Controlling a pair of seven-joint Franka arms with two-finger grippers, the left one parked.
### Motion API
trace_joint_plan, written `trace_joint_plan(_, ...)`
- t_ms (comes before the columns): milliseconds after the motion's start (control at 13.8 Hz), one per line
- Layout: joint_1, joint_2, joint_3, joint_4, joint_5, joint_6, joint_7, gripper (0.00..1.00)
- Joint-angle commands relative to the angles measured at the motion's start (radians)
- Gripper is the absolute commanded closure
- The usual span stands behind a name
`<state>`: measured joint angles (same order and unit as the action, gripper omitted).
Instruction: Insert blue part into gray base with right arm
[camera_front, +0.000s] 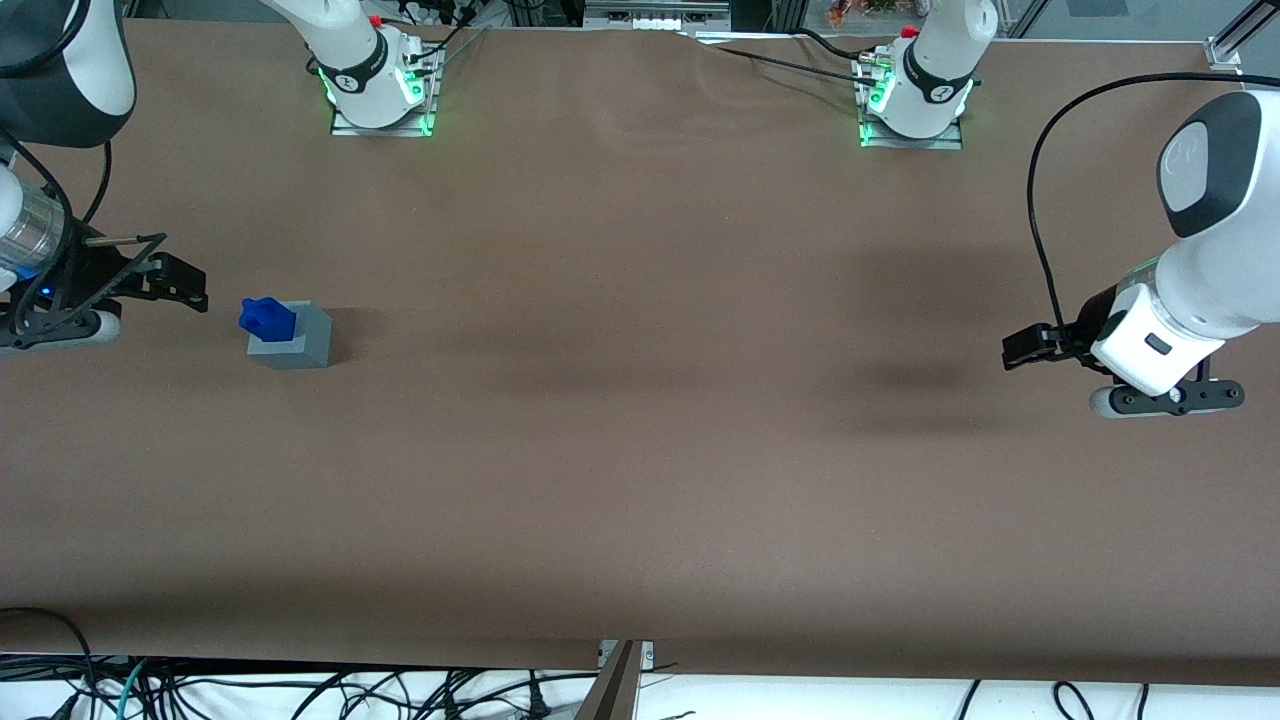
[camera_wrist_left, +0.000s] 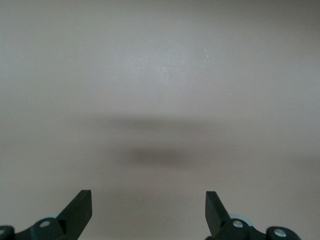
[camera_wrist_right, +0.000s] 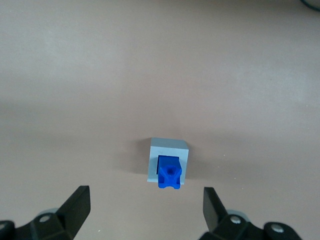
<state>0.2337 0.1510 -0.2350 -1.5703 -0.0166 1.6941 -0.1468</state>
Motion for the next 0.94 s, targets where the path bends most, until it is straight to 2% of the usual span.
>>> trace_joint_plan(0,-0.245,-0.027,0.22,0.023,0.01,-0.082,-0.002,0.0)
trace_joint_plan(72,-0.293,-0.048,0.28,0.003,0.01,-0.106,0.013,0.0)
trace_joint_plan(217,-0.292,-0.143,0.283,-0.097,0.009,-0.088,0.109,0.0)
trace_joint_plan(361,-0.263,-0.179,0.273,-0.126,0.006,-0.103,0.168,0.0)
trace_joint_plan(867,-0.264,-0.172,0.253,-0.12,-0.005,-0.122,0.042,0.0)
